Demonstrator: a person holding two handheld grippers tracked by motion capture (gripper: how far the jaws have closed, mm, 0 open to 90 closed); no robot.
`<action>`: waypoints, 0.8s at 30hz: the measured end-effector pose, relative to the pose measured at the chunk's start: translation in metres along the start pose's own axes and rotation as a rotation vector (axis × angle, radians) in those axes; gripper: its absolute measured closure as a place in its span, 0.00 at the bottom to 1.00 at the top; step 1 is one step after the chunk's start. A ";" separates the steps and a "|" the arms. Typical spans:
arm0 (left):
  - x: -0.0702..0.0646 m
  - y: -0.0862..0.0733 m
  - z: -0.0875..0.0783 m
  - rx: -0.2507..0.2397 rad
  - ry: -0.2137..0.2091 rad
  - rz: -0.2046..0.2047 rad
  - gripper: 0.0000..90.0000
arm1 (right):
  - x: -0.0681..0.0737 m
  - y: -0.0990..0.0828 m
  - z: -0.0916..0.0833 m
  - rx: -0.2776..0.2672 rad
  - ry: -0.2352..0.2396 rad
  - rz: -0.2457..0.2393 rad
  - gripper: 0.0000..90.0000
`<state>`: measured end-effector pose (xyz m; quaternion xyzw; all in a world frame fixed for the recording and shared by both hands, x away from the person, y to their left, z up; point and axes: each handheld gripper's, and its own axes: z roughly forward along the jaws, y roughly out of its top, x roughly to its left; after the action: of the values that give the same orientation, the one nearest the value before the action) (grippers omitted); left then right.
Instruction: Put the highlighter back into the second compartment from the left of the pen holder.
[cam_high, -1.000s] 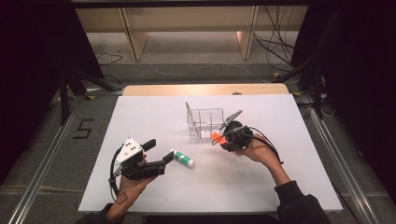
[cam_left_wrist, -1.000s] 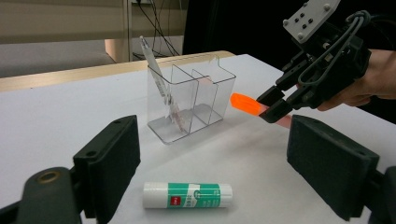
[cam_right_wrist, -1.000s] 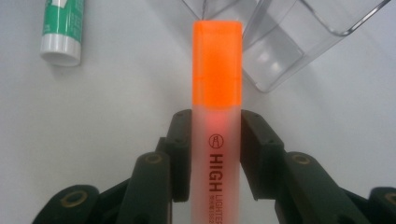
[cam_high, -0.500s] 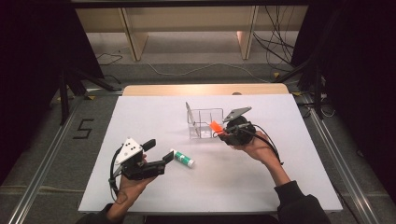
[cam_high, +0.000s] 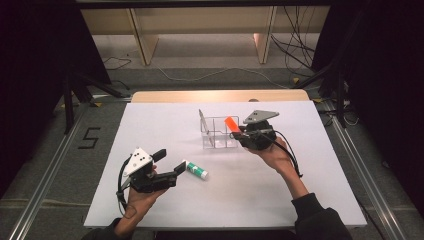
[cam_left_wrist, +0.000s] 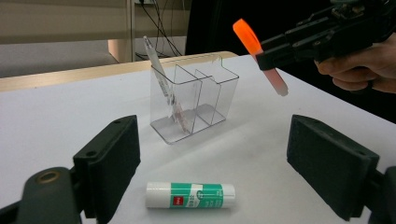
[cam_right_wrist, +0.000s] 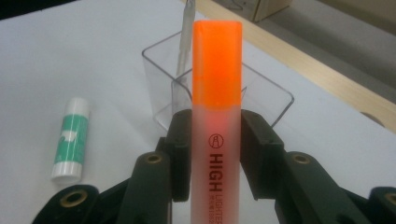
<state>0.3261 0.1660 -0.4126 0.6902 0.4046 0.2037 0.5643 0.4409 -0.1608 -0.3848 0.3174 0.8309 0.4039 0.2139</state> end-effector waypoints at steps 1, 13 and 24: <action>0.000 0.000 0.000 -0.001 0.001 0.001 0.19 | 0.000 0.001 0.000 -0.018 -0.008 0.002 0.74; 0.001 0.000 0.000 0.000 -0.001 0.006 0.19 | 0.001 0.021 0.008 -0.149 -0.058 0.062 0.74; 0.002 0.000 -0.001 -0.003 -0.001 0.002 0.19 | 0.004 0.037 0.025 -0.189 -0.095 0.090 0.74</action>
<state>0.3266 0.1677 -0.4129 0.6901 0.4031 0.2045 0.5652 0.4662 -0.1268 -0.3698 0.3517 0.7630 0.4739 0.2638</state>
